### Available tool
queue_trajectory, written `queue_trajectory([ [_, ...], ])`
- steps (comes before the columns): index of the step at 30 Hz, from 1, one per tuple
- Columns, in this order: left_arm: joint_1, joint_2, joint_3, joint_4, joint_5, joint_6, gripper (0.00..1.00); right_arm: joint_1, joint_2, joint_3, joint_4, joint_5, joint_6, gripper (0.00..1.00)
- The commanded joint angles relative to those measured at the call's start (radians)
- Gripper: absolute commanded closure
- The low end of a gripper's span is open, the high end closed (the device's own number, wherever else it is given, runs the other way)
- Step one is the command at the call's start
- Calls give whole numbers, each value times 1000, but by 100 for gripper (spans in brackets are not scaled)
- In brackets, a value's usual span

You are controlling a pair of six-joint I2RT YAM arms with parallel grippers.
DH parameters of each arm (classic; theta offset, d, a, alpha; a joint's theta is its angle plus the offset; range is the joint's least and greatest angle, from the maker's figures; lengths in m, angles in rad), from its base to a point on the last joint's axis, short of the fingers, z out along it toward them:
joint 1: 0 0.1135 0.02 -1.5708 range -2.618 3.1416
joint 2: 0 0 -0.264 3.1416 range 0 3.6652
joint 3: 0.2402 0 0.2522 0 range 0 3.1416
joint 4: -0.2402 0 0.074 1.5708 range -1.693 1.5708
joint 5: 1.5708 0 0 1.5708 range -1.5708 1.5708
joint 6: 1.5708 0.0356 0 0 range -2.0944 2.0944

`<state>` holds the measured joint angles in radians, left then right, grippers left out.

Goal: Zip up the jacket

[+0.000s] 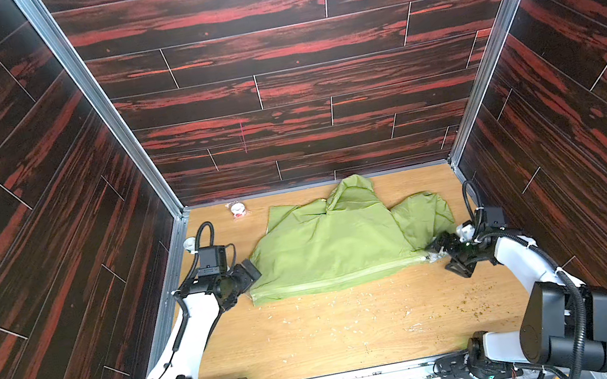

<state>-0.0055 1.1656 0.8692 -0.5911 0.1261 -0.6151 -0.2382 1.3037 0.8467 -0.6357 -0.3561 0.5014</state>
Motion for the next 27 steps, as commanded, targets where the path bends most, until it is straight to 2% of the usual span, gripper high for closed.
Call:
queue_trajectory([
  [1, 6, -156, 34, -25, -183, 69, 1, -6, -69, 97, -56, 135, -43, 1],
  [4, 6, -288, -49, 158, -295, 106, 0, -7, -121, 178, -28, 272, -24, 1],
  [6, 6, -382, -152, 367, -340, 111, 0, -6, -193, 175, 98, 372, -14, 1],
  [8, 6, -439, -240, 605, -329, 246, 0, -6, -263, 105, 319, 366, -40, 1],
  [10, 6, -451, -251, 675, -301, 405, 0, -4, -276, 55, 476, 336, -81, 1],
  [11, 5, -439, -242, 678, -303, 474, 1, -5, -261, 50, 511, 359, -80, 1],
  [13, 6, -399, -233, 672, -374, 503, 1, -4, -219, 36, 545, 449, -72, 2],
  [16, 6, -306, -303, 798, -502, 477, 0, 0, -189, -110, 754, 404, -154, 4],
  [18, 6, -231, -368, 911, -523, 465, 0, 6, -177, -242, 922, 409, -195, 4],
  [21, 6, -112, -434, 1041, -531, 460, 0, 29, -113, -344, 1076, 437, -265, 4],
  [23, 6, -40, -470, 1134, -528, 481, 1, 50, -65, -389, 1176, 466, -293, 4],
  [26, 6, 90, -530, 1291, -528, 508, 0, 61, 43, -428, 1360, 480, -267, 3],
  [27, 6, 147, -547, 1372, -534, 507, 1, 71, 86, -414, 1362, 509, -291, 3],
])
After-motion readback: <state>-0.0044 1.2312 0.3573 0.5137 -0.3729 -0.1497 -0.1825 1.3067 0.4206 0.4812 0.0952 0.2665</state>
